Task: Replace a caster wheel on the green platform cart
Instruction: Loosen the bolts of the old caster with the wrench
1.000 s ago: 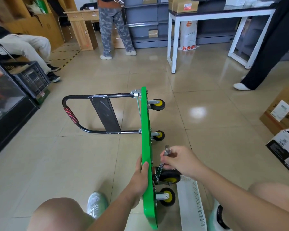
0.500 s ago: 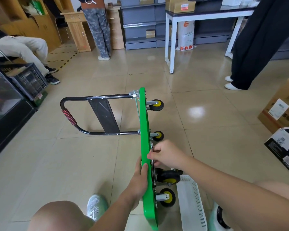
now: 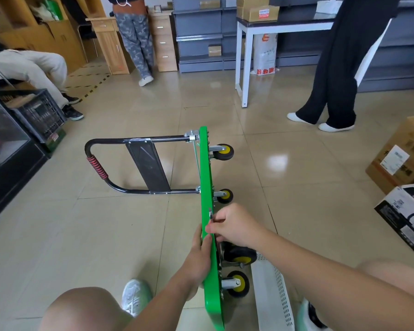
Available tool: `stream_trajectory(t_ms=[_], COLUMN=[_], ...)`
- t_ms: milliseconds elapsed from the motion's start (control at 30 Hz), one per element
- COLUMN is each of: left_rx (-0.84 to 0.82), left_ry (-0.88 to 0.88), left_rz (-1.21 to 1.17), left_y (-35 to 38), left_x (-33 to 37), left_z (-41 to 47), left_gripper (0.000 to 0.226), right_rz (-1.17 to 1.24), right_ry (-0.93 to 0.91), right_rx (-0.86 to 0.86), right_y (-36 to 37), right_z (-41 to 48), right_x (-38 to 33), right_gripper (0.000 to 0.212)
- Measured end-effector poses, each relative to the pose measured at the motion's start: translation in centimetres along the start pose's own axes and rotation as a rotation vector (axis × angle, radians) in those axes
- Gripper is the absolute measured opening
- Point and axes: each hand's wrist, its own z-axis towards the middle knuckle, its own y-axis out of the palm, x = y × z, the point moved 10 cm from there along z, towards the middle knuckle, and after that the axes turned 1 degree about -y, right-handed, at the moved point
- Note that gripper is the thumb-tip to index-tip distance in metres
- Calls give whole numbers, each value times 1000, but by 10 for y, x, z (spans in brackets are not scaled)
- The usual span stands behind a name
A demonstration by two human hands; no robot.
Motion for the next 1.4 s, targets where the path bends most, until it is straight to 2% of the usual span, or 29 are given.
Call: stream_trajectory(t_ms=[167,233,367,500,733,1000,1133,1400], left_rx=[26,43,63,58,12,40,36,38], left_ry=[44,59,76,127,175,161,170,170], left_rz=[8,29,89,163,297,290,286,285], left_y=[-1,-3,-5,-5,-3,-5,-4,-4], left_x=[12,15,20,28,37,34,36,33], left_z=[-7,-9,-14,-20,-25,-22,-22,-20], left_gripper=[44,47,51,56,53,51,51,52], right_rz=[169,209,201,211,163,211,255,318], right_ry=[-17,-34,-41,29,37,17,9,-8], right_rx=[27,19,32,51,36,-19,-57,-4], right_y=[-9,-11,-9,-15,-10,-3,2,-12], right_z=[-15,-22,-24,-12,0,-2,-3,-7], right_x=[2,2,2,7,6,10,8,5], right_gripper=[3,4,7,10,8,5,15,8])
